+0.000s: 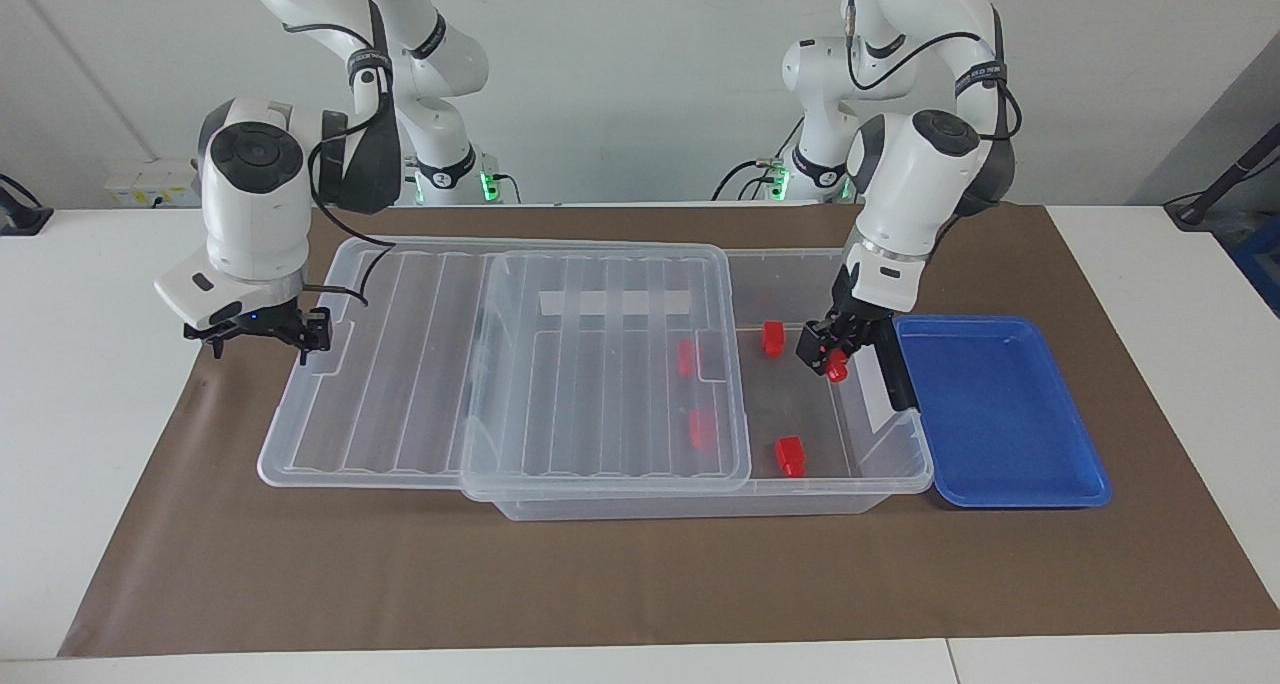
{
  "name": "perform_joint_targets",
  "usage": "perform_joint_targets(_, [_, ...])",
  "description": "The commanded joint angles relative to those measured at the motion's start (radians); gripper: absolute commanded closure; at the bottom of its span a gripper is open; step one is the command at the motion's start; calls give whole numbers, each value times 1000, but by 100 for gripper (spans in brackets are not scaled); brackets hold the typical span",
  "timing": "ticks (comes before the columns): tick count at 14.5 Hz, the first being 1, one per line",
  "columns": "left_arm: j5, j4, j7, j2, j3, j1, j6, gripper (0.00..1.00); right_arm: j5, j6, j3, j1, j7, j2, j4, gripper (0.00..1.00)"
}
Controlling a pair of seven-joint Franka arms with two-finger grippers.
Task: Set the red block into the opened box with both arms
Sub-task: 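Carry the red block into the opened box with the left gripper, then lower the red block into the box and open the left gripper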
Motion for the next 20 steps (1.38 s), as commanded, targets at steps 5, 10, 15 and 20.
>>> perform_joint_targets(5, [100, -84, 63, 80, 18, -79, 121, 100, 268, -84, 4, -12, -21, -142, 18, 0])
perform_joint_targets(10, [185, -84, 63, 152, 18, -80, 125, 100, 392, -240, -15, -15, -7, -167, 124, 0])
perform_joint_targets(15, [197, -85, 62, 169, 18, -77, 154, 100, 412, -363, -17, -14, 134, -174, 142, 0])
perform_joint_targets(20, [197, -85, 45, 170, 18, -76, 163, 34, 477, -362, -19, -38, 123, -183, 125, 0])
